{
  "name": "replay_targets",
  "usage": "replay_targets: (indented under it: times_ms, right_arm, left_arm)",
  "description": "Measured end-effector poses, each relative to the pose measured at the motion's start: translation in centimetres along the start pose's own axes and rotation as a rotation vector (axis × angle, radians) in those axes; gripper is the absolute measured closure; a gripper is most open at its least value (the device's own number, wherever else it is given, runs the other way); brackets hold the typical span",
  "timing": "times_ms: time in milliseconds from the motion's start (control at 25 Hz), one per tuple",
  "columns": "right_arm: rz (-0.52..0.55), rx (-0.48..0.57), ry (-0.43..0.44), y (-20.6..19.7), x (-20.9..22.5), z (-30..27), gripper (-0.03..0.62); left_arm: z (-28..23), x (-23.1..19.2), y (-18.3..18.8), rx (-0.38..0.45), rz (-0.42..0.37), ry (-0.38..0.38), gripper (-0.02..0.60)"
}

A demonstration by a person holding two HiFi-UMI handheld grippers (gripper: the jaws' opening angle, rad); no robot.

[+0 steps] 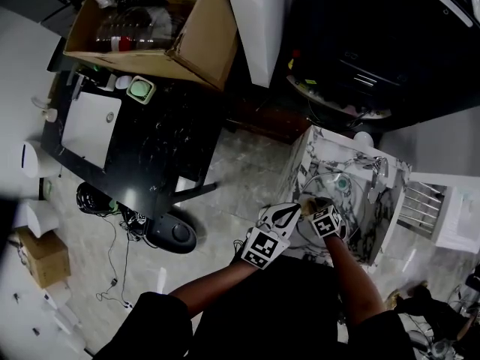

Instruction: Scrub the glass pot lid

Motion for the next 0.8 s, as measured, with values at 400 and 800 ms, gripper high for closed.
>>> replay_targets:
  times_ms: [400,800]
  right_arm:
    - [-0.087,0.038,-0.025,0.8,2.2,-0.2,0.53]
    - [-0.11,0.065,-0.026,0.8,3.5,-0.3,0.53]
  left_arm:
    - [-0.2,0.6,-0.6,-0.028,-0.008,0.008,0.565]
    - [-0.5,1.2,-1.0,-0.038,0.005,0.039,0.565]
Point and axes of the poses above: the fingertips, and each gripper's own axes: z backward along the fingers, x to its right, y out of its top, the point moved 1 cm from there along z, backward along the fingers, and after that the axes turned 14 degrees about x, right-handed, at the moved point
